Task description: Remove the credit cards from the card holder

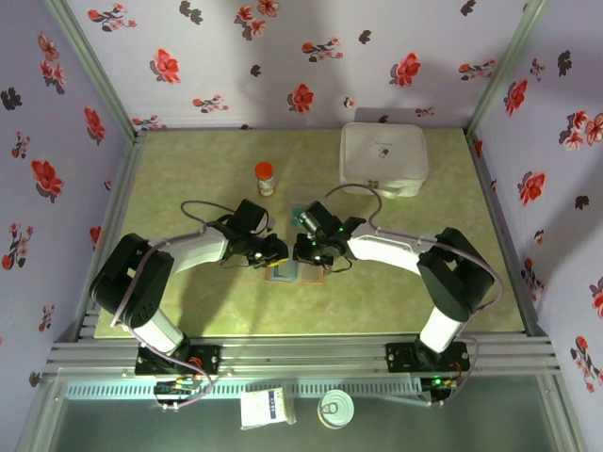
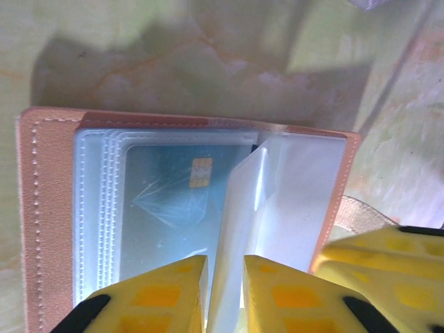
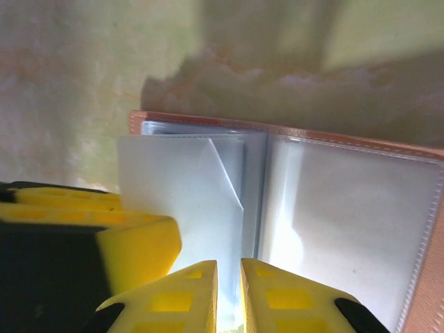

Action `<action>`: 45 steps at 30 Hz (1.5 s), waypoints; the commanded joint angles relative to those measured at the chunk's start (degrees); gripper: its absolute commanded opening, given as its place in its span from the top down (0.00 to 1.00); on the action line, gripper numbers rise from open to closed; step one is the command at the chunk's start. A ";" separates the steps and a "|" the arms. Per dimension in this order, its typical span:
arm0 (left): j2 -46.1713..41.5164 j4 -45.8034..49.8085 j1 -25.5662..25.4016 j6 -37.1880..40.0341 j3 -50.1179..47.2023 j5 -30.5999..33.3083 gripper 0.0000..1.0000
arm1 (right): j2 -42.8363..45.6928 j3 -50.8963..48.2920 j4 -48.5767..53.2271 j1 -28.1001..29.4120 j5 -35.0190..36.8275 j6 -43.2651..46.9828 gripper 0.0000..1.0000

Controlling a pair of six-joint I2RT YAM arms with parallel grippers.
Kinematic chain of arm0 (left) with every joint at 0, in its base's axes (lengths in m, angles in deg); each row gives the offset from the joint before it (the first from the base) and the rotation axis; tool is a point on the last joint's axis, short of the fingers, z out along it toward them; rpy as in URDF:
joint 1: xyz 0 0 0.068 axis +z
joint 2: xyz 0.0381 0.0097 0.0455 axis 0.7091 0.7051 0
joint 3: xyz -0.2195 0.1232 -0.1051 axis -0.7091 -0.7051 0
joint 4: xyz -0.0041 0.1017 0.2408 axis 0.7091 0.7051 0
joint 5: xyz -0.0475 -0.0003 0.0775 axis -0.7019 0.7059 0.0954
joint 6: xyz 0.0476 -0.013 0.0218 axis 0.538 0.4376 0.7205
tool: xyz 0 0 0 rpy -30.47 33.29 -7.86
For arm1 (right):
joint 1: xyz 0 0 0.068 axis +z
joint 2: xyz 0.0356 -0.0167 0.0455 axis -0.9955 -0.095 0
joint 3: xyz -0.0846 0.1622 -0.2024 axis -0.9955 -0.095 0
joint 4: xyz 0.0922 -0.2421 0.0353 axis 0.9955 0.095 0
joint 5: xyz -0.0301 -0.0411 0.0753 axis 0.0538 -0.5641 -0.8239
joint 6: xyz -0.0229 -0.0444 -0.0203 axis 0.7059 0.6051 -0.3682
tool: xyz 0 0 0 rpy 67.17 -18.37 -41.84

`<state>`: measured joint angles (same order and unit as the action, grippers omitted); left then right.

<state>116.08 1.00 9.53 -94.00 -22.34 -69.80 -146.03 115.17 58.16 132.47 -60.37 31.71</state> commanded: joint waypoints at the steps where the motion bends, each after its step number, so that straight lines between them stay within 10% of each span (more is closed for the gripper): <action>1: -1.07 1.10 -1.12 -0.57 2.82 -1.09 0.80 | 4.24 -1.17 3.66 -1.35 3.46 1.94 0.82; 27: 8.90 3.44 -8.31 -0.58 12.47 -0.90 0.44 | 17.78 -8.42 8.35 -9.25 5.36 4.36 0.78; 45: 0.23 8.27 -1.03 4.31 7.12 2.52 0.51 | 10.42 -3.77 3.66 -5.59 1.05 2.43 0.79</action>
<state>118.20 6.81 7.08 -91.86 -13.38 -68.17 -134.03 108.98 63.58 125.74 -58.58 35.08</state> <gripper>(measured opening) 0.501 0.213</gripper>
